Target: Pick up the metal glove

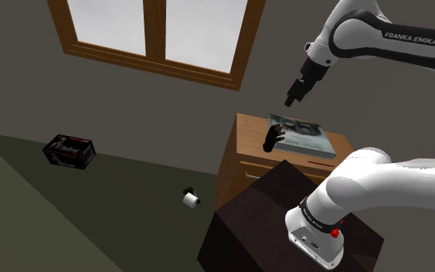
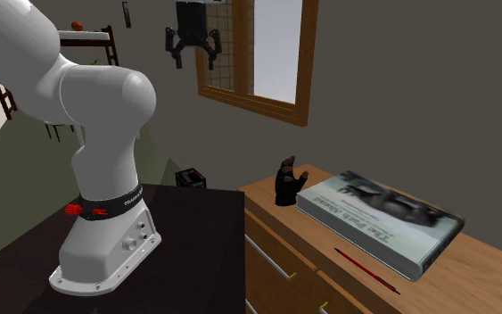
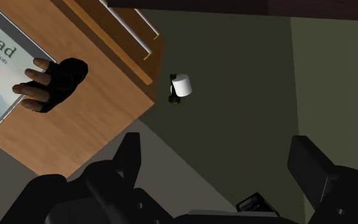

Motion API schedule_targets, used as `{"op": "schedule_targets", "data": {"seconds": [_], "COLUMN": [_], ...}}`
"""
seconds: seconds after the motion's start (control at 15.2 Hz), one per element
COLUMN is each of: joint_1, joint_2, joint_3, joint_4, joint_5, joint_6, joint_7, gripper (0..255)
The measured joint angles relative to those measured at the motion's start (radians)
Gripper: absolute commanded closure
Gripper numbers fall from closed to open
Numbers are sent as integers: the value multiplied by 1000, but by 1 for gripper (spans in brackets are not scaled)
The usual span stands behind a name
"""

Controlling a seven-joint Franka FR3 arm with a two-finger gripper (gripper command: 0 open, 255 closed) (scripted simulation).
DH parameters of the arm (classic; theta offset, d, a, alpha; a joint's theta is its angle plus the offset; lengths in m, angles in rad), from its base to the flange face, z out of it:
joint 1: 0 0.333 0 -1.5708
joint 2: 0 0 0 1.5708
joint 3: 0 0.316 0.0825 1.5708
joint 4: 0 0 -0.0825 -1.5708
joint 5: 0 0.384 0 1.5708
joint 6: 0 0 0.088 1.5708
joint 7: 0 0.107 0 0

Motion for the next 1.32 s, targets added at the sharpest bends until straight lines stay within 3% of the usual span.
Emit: {"op": "schedule_targets", "data": {"seconds": [0.26,0.73,0.99,1.32], "joint_1": [-21,-32,-5,89], "joint_2": [28,182,308,513], "joint_3": [-95,-290,-410,-578], "joint_4": [-66,-110,-96,-41], "joint_5": [-61,-147,-155,-71], "joint_6": [101,316,440,591], "joint_7": [-111,-320,-448,-645], "gripper": [0,0,0,0]}}
